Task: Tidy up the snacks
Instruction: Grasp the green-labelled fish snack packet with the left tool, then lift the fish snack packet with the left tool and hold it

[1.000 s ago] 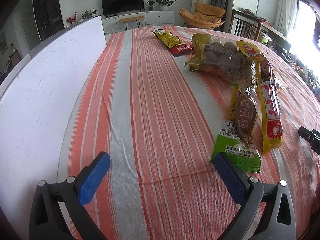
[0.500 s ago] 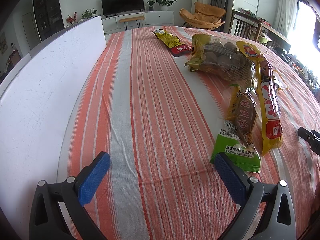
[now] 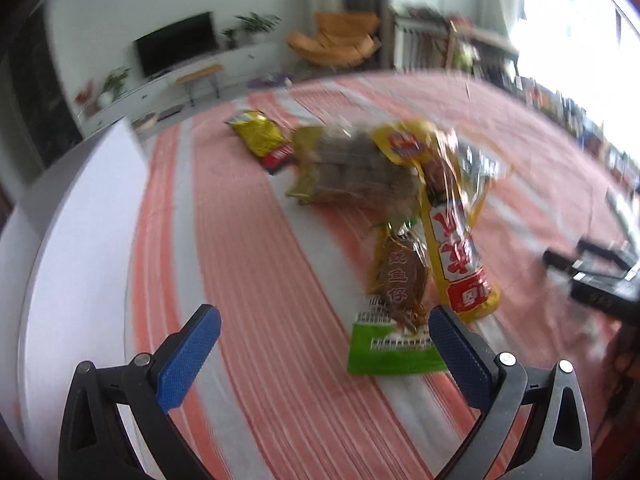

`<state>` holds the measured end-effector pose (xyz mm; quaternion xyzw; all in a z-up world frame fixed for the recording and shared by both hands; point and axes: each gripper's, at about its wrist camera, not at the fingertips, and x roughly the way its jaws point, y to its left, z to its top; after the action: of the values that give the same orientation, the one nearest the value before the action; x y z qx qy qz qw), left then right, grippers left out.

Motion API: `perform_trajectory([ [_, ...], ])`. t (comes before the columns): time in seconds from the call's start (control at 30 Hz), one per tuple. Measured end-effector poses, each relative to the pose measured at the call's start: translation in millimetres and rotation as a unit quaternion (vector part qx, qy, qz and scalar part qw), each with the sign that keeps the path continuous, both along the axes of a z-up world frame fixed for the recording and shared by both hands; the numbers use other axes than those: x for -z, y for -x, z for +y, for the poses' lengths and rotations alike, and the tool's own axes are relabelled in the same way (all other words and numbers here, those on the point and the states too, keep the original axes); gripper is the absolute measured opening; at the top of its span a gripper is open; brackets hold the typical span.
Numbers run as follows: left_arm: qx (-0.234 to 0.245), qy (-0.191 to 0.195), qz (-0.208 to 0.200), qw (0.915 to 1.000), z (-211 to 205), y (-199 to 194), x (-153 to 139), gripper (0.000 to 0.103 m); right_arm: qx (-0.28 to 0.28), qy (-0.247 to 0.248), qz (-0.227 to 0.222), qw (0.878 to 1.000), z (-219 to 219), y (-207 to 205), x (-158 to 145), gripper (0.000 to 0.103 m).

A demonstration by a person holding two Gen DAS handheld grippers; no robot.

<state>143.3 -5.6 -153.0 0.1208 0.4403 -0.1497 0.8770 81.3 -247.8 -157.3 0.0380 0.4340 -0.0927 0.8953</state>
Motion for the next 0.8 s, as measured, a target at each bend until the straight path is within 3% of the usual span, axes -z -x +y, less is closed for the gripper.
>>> perform_trajectory([
  [0.07, 0.019, -0.021, 0.008, 0.9996, -13.9, -11.0, 5.8, 0.092, 0.0, 0.0, 0.0, 1.0, 0.1, 0.1, 0.1, 0.083],
  [0.17, 0.044, -0.019, 0.017, 0.9987, -28.6, -23.0, 13.2, 0.09, 0.0, -0.001, 0.0, 1.0, 0.1, 0.2, 0.0, 0.083],
  [0.4, 0.07, 0.017, 0.059, 0.9957, -57.2, -41.4, 24.9, 0.057, 0.0, 0.0, 0.0, 1.0, -0.2, 0.2, 0.0, 0.083],
  [0.57, 0.041, 0.021, 0.054, 0.9975, -52.8, -29.8, 24.5, 0.054, 0.0, 0.0, 0.0, 1.0, -0.3, 0.3, -0.3, 0.083],
  [0.8, -0.037, 0.025, 0.031, 0.9985, 1.2, 4.8, 23.0, 0.054, 0.0, 0.0, 0.0, 1.0, -0.2, 0.4, 0.0, 0.083],
])
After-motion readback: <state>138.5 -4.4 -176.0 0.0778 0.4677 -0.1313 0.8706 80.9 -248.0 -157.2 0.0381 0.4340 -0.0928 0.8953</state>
